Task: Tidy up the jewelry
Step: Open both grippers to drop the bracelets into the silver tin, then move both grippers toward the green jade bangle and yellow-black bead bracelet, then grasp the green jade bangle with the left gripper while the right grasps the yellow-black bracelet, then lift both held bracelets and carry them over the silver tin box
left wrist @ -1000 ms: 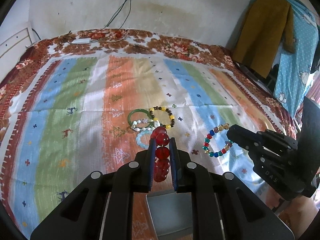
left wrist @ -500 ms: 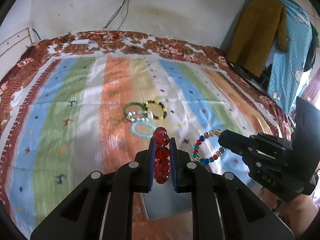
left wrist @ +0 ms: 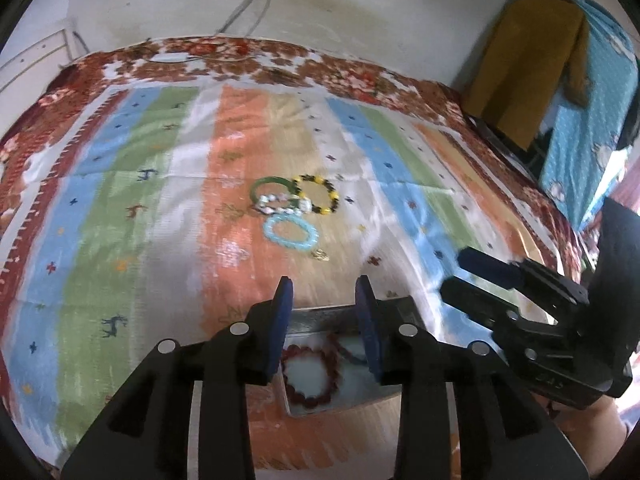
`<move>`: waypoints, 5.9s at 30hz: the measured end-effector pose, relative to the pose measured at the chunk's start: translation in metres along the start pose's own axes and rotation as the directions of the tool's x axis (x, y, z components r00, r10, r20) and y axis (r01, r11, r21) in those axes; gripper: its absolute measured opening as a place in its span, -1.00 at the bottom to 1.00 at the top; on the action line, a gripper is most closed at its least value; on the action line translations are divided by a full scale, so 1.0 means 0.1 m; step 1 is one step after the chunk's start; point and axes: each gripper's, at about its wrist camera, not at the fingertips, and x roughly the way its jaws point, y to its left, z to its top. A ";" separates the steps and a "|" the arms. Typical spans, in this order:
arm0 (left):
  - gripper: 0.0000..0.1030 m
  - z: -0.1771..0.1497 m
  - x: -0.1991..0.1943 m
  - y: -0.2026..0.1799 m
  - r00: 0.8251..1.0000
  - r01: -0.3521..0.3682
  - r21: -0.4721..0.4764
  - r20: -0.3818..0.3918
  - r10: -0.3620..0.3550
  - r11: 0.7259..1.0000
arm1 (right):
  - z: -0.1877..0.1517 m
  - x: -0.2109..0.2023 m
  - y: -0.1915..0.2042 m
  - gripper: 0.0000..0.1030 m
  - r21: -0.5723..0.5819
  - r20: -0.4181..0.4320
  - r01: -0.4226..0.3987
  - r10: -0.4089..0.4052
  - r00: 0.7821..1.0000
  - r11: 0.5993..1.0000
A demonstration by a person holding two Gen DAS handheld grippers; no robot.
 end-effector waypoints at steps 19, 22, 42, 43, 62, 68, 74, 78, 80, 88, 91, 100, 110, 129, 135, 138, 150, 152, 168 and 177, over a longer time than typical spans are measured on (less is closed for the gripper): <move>0.01 0.33 0.40 0.32 0.993 -0.106 -0.045 -0.054 0.103 0.993 | 0.17 0.43 -0.47 0.07 0.095 -0.085 0.064 -0.056 0.995 0.993; 0.03 0.38 0.48 0.34 0.992 -0.107 -0.039 -0.065 0.104 0.994 | 0.20 0.50 -0.51 0.07 0.101 -0.097 0.068 -0.058 0.994 0.993; 0.10 0.74 0.96 0.45 0.981 -0.169 -0.024 -0.097 0.166 0.985 | 0.35 0.98 -0.70 0.30 0.098 -0.171 0.113 -0.095 0.981 0.989; 0.10 0.76 0.99 0.47 0.981 -0.173 -0.028 -0.098 0.169 0.985 | 0.36 1.00 -0.72 0.30 0.101 -0.173 0.115 -0.096 0.980 0.988; 0.22 0.97 1.41 0.57 0.975 -0.184 -0.021 -0.129 0.180 0.983 | 0.50 1.38 -0.90 0.43 0.119 -0.209 0.143 -0.116 0.971 0.983; 0.22 1.02 1.58 0.62 0.970 -0.195 -0.014 -0.148 0.191 0.981 | 0.52 1.52 -0.96 0.43 0.119 -0.229 0.142 -0.112 0.967 0.983; 0.22 1.06 1.74 0.64 0.967 -0.197 0.002 -0.164 0.194 0.980 | 0.53 1.65 -1.02 0.43 0.120 -0.249 0.152 -0.119 0.961 0.981; 0.22 1.09 1.85 0.66 0.965 -0.197 0.014 -0.176 0.197 0.980 | 0.55 1.73 -1.08 0.43 0.126 -0.257 0.160 -0.123 0.959 0.979; 0.22 1.11 1.91 0.66 0.963 -0.197 0.023 -0.181 0.197 0.980 | 0.56 1.77 -1.12 0.43 0.130 -0.260 0.163 -0.125 0.958 0.978; 0.22 1.12 2.11 0.69 0.955 -0.208 0.044 -0.204 0.213 0.977 | 0.58 1.95 -1.22 0.43 0.145 -0.280 0.172 -0.126 0.952 0.974; 0.22 1.13 2.17 0.73 0.953 -0.212 0.045 -0.214 0.217 0.976 | 0.59 2.01 -1.23 0.43 0.141 -0.285 0.175 -0.130 0.950 0.974; 0.22 1.20 2.34 0.77 0.947 -0.214 0.048 -0.234 0.219 0.976 | 0.59 2.18 -1.28 0.43 0.139 -0.308 0.178 -0.128 0.943 0.974; 0.22 1.18 2.53 0.82 0.934 -0.235 0.083 -0.257 0.248 0.969 | 0.56 2.34 -1.29 0.43 0.094 -0.335 0.211 -0.169 0.927 0.973; -0.86 1.21 2.52 0.98 0.911 -0.300 0.059 -0.278 0.305 0.952 | 0.54 2.36 -1.29 -0.60 0.057 -0.357 0.242 -0.207 0.911 0.969; -0.87 1.23 2.46 1.01 0.913 -0.308 0.041 -0.267 0.308 0.950 | 0.54 2.33 -1.26 -0.78 0.044 -0.345 0.239 -0.210 0.915 0.970; -0.87 1.26 2.41 1.03 0.917 -0.307 0.031 -0.257 0.304 0.951 | 0.56 2.30 -1.25 -0.78 0.038 -0.339 0.239 -0.212 0.917 0.970; -0.84 1.41 2.09 0.95 0.944 -0.279 0.005 -0.184 0.275 0.960 | 0.66 2.07 -1.12 -0.78 0.024 -0.283 0.231 -0.215 0.935 0.973; -0.84 1.42 2.03 0.92 0.948 -0.272 0.000 -0.169 0.268 0.962 | 0.66 2.03 -1.10 -0.78 0.021 -0.278 0.230 -0.215 0.936 0.973; -0.83 1.49 1.64 0.69 0.971 -0.226 -0.007 -0.081 0.225 0.974 | 0.65 1.80 -1.00 -0.78 0.023 -0.252 0.217 -0.205 0.946 0.976; -0.83 1.43 1.50 0.63 0.973 -0.222 -0.014 -0.067 0.220 0.975 | 0.69 1.61 -0.91 -0.78 0.010 -0.219 0.217 -0.210 0.953 0.976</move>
